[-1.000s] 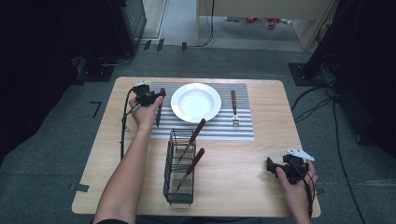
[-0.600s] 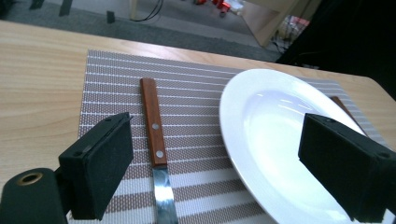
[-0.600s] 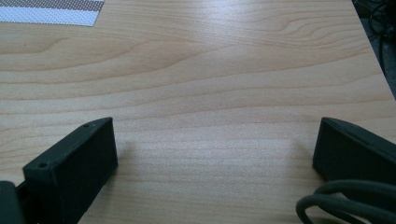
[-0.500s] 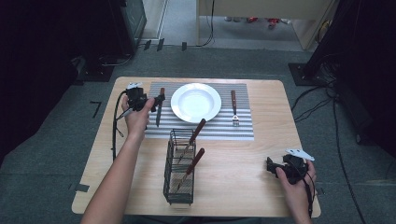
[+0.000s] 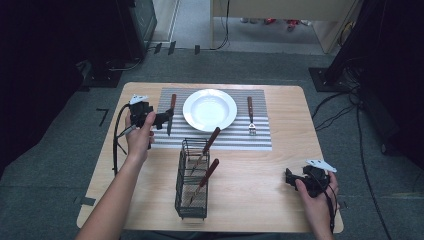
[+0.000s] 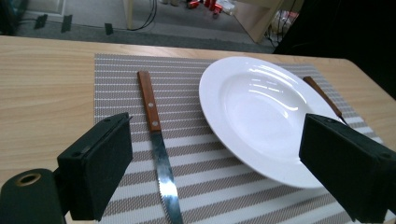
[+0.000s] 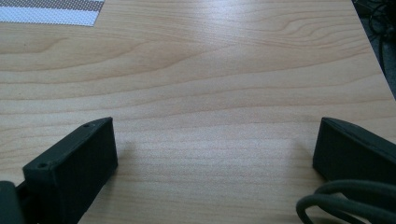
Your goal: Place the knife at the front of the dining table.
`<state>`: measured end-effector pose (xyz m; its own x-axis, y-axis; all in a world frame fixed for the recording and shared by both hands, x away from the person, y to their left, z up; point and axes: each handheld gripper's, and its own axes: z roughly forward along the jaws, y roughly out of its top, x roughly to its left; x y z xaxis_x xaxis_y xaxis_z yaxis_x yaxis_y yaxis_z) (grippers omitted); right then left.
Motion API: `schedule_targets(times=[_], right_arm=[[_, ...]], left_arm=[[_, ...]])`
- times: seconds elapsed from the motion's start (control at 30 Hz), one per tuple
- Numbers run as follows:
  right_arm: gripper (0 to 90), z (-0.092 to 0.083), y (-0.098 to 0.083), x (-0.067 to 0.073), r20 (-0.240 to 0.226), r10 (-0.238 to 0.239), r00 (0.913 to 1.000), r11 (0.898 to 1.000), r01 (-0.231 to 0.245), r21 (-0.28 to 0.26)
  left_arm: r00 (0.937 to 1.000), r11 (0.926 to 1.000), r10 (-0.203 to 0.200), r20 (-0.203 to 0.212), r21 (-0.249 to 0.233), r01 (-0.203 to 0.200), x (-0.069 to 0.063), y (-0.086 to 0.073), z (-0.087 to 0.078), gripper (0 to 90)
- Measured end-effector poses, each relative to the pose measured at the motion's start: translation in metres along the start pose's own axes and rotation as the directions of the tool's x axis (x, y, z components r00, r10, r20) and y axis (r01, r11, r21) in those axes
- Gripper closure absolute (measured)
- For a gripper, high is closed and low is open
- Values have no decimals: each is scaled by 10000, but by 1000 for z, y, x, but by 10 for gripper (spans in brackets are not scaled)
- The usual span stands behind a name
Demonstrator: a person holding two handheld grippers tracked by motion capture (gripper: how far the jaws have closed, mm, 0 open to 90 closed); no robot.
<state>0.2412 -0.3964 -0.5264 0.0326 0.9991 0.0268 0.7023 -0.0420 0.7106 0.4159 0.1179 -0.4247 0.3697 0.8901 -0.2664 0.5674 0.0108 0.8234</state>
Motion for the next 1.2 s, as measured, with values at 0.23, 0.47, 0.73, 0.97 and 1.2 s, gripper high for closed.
schedule_targets(times=[0.23, 0.47, 0.73, 0.97, 1.2], right_arm=[[0, 0, 0, 0, 0, 5, 10000, 10000, -5, 3], [0, 0, 0, 0, 1, 4, 10000, 10000, -4, 2], [0, 0, 0, 0, -1, 2, 10000, 10000, -2, 2], [0, 0, 0, 0, -2, 12, 10000, 10000, -12, -6], [0, 0, 0, 0, -2, 17, 10000, 10000, -17, 9]], left_arm=[[9994, 9993, 344, 45, -137, -343, -6, -15, -20, 98], [9985, 9977, 542, 77, -410, -538, -10, -34, -47, 98], [9987, 9960, 502, -89, -732, -507, -9, -53, -78, 98], [9984, 9958, 448, -336, -786, -473, -2, -79, -101, 98], [9964, 9984, 275, -803, -474, -314, 13, -110, -115, 98]])
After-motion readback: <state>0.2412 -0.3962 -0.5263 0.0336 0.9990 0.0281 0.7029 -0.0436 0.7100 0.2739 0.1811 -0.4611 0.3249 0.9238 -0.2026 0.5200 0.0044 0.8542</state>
